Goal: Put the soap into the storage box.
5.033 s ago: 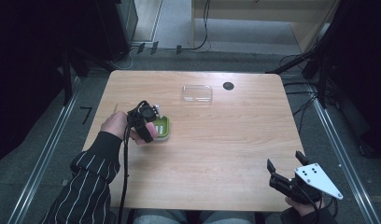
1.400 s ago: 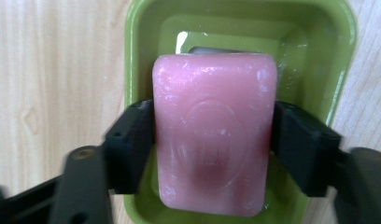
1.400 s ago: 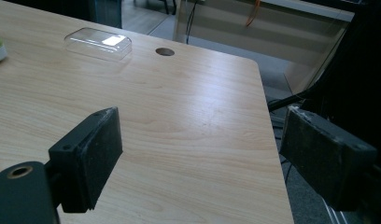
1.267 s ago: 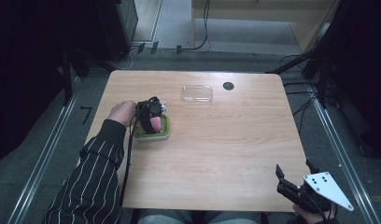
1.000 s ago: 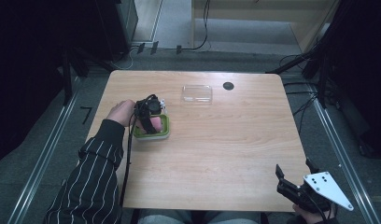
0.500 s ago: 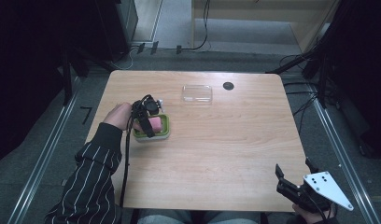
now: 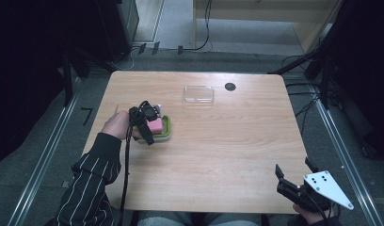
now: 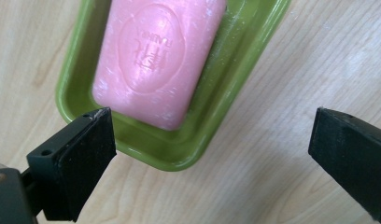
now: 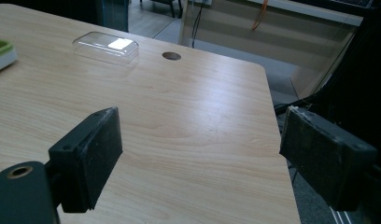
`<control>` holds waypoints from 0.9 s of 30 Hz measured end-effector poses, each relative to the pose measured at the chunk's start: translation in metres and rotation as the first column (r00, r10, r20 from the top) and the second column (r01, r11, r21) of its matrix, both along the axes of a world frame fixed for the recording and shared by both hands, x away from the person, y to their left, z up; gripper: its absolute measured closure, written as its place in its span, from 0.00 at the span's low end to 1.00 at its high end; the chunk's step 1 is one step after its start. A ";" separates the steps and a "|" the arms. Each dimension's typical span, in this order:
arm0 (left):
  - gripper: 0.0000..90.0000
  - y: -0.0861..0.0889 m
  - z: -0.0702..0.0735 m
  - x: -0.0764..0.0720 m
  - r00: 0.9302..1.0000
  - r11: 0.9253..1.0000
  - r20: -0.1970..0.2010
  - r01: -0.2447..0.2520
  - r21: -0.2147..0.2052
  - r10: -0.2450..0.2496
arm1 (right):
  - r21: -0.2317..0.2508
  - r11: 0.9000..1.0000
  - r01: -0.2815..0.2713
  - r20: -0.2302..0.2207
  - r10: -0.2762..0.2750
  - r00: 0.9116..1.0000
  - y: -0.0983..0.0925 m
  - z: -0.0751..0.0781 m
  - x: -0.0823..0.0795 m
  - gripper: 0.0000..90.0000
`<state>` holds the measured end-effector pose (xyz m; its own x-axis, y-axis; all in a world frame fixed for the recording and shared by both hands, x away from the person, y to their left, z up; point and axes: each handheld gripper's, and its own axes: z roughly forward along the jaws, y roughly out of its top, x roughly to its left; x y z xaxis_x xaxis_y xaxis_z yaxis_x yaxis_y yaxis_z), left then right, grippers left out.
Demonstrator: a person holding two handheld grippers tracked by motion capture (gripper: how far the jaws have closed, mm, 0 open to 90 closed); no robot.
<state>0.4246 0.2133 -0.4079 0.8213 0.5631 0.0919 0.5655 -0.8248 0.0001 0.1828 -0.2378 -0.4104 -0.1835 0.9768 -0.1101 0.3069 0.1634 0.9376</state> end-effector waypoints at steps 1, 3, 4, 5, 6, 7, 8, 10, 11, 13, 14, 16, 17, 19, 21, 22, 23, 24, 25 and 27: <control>0.01 0.000 0.000 -0.001 1.000 1.000 0.005 -0.006 -0.002 0.006 | 0.000 1.000 0.000 0.000 0.000 1.000 0.000 0.000 0.000 0.15; 0.01 0.001 -0.001 -0.005 1.000 1.000 0.011 -0.028 -0.009 0.028 | 0.001 1.000 -0.003 0.002 0.003 1.000 0.000 0.000 0.001 0.15; 0.01 0.001 -0.001 -0.005 1.000 1.000 0.011 -0.028 -0.009 0.028 | 0.002 1.000 -0.004 0.003 0.004 1.000 0.000 0.000 0.001 0.15; 0.01 0.002 -0.001 -0.006 1.000 1.000 0.006 -0.025 -0.005 0.025 | 0.002 1.000 -0.004 0.003 0.004 1.000 0.000 0.000 0.001 0.15; 0.01 0.002 -0.001 -0.007 0.999 0.999 0.010 -0.035 -0.010 0.036 | 0.002 1.000 -0.007 0.003 0.007 1.000 0.001 0.000 0.002 0.15; 0.01 0.003 0.000 -0.009 0.999 0.999 0.013 -0.042 -0.015 0.042 | 0.003 1.000 -0.008 0.002 0.008 1.000 0.001 0.000 0.002 0.15; 0.01 0.004 0.000 -0.010 0.999 0.999 0.017 -0.045 -0.017 0.045 | 0.002 1.000 -0.009 0.005 0.009 1.000 0.001 0.000 0.002 0.15; 0.01 0.007 0.000 -0.013 0.998 0.998 0.019 -0.052 -0.023 0.053 | 0.001 1.000 -0.013 0.006 0.013 1.000 0.002 0.000 0.003 0.15; 0.01 0.008 0.000 -0.014 0.998 0.998 0.019 -0.056 -0.021 0.057 | 0.001 1.000 -0.015 0.005 0.015 1.000 0.003 0.000 0.004 0.15; 0.01 0.010 0.000 -0.017 0.997 0.997 0.021 -0.073 -0.026 0.073 | 0.002 1.000 -0.020 0.005 0.020 1.000 0.004 0.000 0.005 0.15; 0.01 0.012 0.000 -0.019 0.997 0.997 0.019 -0.074 -0.025 0.074 | 0.002 1.000 -0.022 0.005 0.022 1.000 0.005 0.000 0.005 0.15; 0.01 0.014 0.000 -0.022 0.996 0.995 0.018 -0.092 -0.027 0.092 | 0.001 1.000 -0.026 0.005 0.026 1.000 0.006 0.000 0.007 0.15; 0.01 0.016 0.000 -0.024 0.995 0.995 0.015 -0.094 -0.027 0.094 | 0.004 1.000 -0.028 0.003 0.028 1.000 0.006 0.000 0.007 0.15; 0.01 0.018 -0.001 -0.029 0.994 0.994 0.012 -0.105 -0.028 0.105 | 0.006 0.999 -0.033 0.002 0.033 0.999 0.007 0.000 0.008 0.15; 0.01 0.021 -0.001 -0.033 0.994 0.994 -0.001 -0.107 -0.020 0.107 | 0.003 0.999 -0.038 0.005 0.038 0.999 0.008 0.000 0.009 0.15; 0.01 0.022 -0.001 -0.036 0.993 0.993 0.002 -0.117 -0.026 0.117 | 0.006 0.999 -0.041 0.004 0.041 0.999 0.008 0.000 0.010 0.15; 0.01 0.023 -0.001 -0.038 0.992 0.992 0.000 -0.125 -0.029 0.125 | 0.003 0.999 -0.044 0.006 0.044 0.999 0.009 0.001 0.011 0.15; 0.01 0.025 -0.001 -0.040 0.991 0.991 -0.007 -0.131 -0.026 0.131 | 0.004 0.999 -0.047 0.005 0.047 0.999 0.009 0.001 0.011 0.15; 0.01 0.026 -0.001 -0.043 0.991 0.991 -0.007 -0.134 -0.024 0.134 | 0.003 0.999 -0.051 0.006 0.051 0.999 0.010 0.001 0.012 0.15; 0.01 0.029 -0.001 -0.048 0.988 0.988 -0.002 -0.153 -0.030 0.153 | 0.005 0.998 -0.055 0.004 0.055 0.998 0.011 0.001 0.013 0.15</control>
